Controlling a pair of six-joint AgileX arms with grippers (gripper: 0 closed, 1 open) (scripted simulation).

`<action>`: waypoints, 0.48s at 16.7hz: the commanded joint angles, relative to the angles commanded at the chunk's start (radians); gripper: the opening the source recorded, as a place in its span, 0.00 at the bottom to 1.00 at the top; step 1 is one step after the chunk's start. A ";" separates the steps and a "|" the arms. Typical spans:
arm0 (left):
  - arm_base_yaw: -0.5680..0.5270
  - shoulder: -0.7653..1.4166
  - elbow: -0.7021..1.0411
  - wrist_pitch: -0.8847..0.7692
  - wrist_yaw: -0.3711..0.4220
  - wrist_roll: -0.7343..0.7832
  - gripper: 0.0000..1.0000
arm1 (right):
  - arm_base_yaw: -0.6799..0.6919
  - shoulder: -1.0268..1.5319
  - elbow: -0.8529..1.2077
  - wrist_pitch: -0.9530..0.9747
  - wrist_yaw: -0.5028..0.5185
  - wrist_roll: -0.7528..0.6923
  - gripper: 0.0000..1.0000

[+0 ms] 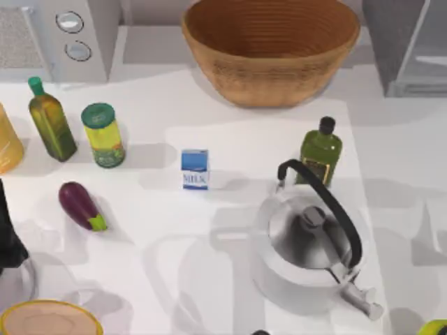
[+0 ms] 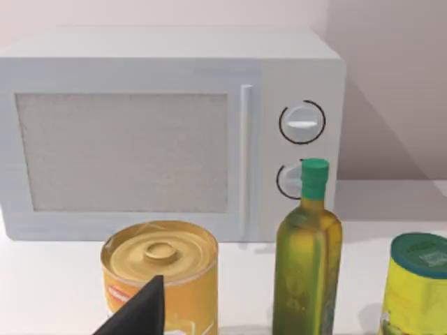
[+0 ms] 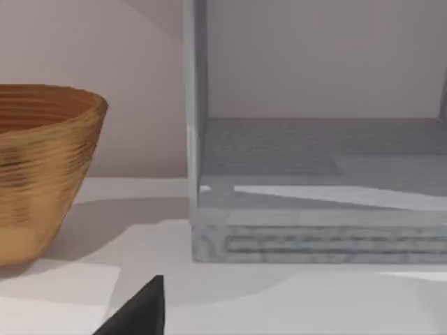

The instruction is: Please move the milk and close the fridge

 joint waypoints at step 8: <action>0.000 0.000 0.000 0.000 0.000 0.000 1.00 | 0.234 0.215 0.010 0.210 0.233 0.006 1.00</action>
